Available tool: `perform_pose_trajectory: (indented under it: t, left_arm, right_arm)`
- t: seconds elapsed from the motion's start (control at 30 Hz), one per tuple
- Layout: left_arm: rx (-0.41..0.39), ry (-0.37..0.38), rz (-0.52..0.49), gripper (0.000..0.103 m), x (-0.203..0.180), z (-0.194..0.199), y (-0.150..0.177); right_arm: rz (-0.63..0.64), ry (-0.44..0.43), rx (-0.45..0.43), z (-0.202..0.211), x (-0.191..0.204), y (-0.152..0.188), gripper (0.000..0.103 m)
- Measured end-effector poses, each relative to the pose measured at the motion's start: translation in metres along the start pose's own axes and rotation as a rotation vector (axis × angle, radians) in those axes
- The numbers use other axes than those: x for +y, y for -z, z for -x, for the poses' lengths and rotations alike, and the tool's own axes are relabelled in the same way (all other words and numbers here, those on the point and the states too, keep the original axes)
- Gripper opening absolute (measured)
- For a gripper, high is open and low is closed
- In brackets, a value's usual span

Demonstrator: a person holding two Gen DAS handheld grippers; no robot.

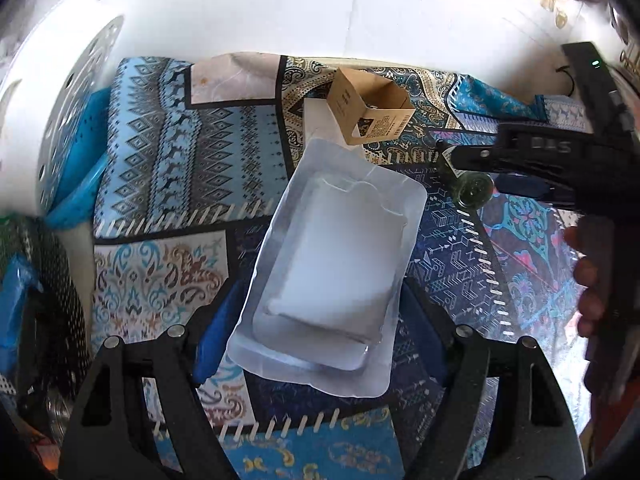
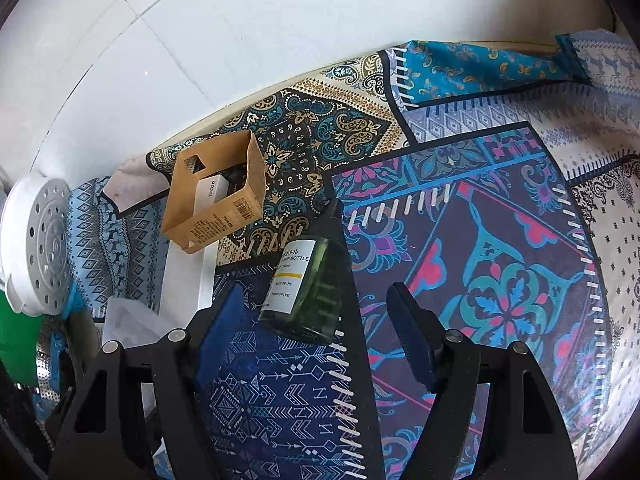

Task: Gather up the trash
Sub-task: 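Grasp the white plastic tray with the left gripper while the right gripper grasps the green bottle, then carry the white tray and green bottle down toward the white bin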

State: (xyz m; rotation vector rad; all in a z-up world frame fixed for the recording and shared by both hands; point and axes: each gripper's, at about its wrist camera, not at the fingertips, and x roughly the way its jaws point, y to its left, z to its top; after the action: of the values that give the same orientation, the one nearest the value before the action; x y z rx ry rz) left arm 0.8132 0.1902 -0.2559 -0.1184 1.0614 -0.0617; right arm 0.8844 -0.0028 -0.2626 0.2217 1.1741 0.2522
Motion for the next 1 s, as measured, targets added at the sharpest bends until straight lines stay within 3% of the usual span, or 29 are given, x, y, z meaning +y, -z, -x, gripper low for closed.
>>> perform_pose_trajectory:
  t: [0.03,0.1,0.27,0.63,1.0]
  left_arm:
    - [0.001,0.001,0.006,0.078,0.001,0.002,0.002]
    - [-0.001,0.001,0.013,0.078,0.002,0.007,0.004]
    - [-0.006,-0.006,0.036,0.078,0.000,0.019,0.010]
    - [-0.075,-0.055,0.086,0.078,-0.029,0.064,0.025]
    - [-0.231,-0.122,0.194,0.078,-0.072,0.151,0.078]
  right_arm:
    - [0.008,-0.005,0.013,-0.004,0.002,0.000,0.060]
    - [0.021,-0.018,0.041,-0.012,0.006,0.001,0.044]
    - [0.064,-0.010,0.007,-0.002,0.012,0.013,0.039]
    - [0.167,-0.069,-0.078,0.083,0.001,0.053,0.039]
    - [0.293,-0.148,-0.176,0.180,-0.015,0.105,0.039]
